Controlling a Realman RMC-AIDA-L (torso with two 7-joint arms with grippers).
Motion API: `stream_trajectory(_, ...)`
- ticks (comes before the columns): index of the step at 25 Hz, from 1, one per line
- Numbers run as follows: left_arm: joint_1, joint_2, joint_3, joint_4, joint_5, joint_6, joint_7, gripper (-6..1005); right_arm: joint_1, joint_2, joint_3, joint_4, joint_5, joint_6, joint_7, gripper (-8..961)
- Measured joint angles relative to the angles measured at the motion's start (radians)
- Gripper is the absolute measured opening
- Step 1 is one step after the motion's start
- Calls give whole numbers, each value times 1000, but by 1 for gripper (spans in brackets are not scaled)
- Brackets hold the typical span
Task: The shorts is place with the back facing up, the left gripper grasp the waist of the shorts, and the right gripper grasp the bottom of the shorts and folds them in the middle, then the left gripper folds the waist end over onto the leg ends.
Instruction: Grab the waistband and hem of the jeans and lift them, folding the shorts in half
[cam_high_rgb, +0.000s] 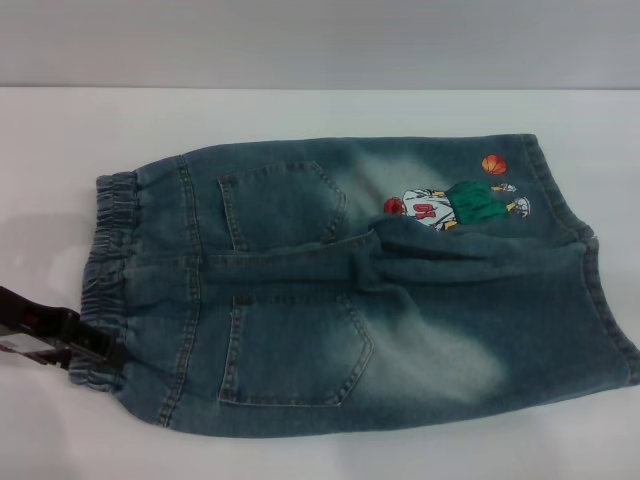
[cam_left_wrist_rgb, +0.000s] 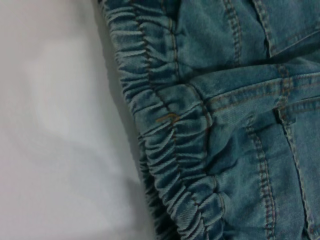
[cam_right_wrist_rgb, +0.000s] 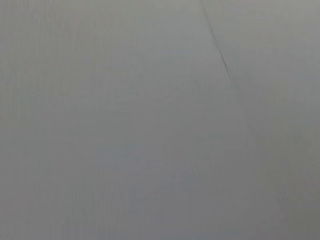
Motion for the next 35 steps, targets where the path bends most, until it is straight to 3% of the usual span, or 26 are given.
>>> stream_trajectory(11, -5, 0, 4, 0, 5, 3, 3, 667, -1, 0, 1, 0, 0, 0, 0, 602)
stream_trajectory(25, -13, -6, 4, 3, 6, 5, 37, 309, -1, 0, 1, 0, 0, 0, 0, 601)
stream_trajectory(30, -17, -6, 4, 2, 6, 5, 38, 79, -1, 0, 2, 0, 0, 0, 0, 601)
stream_trajectory(35, -19, -6, 4, 9, 3, -5, 39, 45, 2, -4, -9, -7, -33, 21, 7, 601)
